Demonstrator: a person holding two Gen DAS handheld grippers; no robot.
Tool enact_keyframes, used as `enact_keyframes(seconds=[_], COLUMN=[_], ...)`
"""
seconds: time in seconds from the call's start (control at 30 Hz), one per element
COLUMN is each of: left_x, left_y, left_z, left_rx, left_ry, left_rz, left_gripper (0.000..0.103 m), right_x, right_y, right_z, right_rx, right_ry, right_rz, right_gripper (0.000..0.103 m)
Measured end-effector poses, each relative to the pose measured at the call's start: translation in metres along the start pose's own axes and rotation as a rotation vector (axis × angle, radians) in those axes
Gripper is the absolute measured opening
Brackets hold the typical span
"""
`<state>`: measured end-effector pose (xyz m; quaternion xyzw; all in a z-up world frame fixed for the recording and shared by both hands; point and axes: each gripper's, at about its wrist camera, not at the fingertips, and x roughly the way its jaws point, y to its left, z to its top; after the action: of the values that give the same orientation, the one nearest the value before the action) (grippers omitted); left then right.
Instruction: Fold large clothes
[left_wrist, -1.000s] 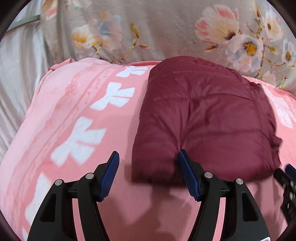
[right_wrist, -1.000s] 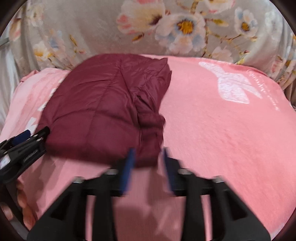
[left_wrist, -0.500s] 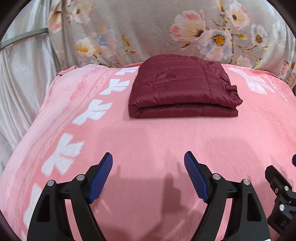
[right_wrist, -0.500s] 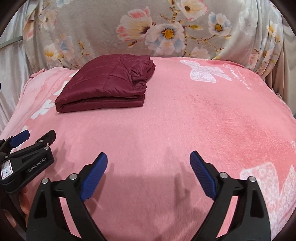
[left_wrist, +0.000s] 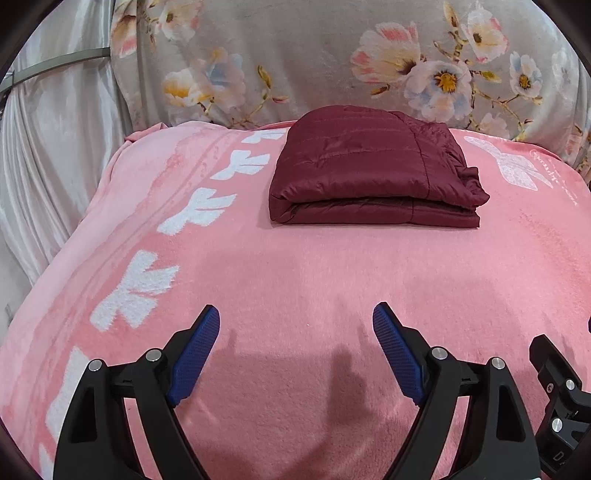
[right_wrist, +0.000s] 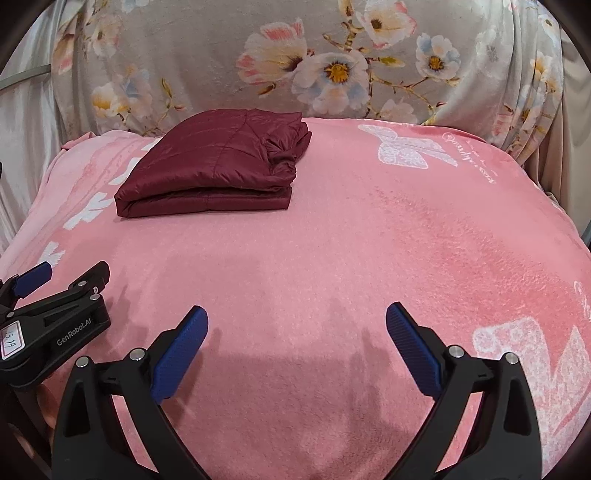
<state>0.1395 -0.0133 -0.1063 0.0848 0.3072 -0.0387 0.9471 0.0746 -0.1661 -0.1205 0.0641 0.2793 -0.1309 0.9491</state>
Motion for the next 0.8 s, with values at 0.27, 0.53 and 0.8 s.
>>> enact_keyframes(seconds=[0.27, 0.53, 0.8], left_x=[0.0, -0.001, -0.002], left_y=[-0.003, -0.007, -0.011], left_z=[0.0, 0.0, -0.001], left_rx=[0.006, 0.031, 0.048], left_ry=[-0.001, -0.014, -0.02], left_rz=[0.0, 0.007, 0.003], left_gripper=[0.083, 0.083, 0.083], right_x=[0.003, 0.003, 0.004], right_y=[0.004, 0.005, 0.006], right_z=[0.0, 0.0, -0.001], right_rx=[-0.019, -0.019, -0.024], right_ry=[0.01, 0.013, 0.015], right_rz=[-0.013, -0.014, -0.016], right_gripper=[0.095, 0.095, 0.095])
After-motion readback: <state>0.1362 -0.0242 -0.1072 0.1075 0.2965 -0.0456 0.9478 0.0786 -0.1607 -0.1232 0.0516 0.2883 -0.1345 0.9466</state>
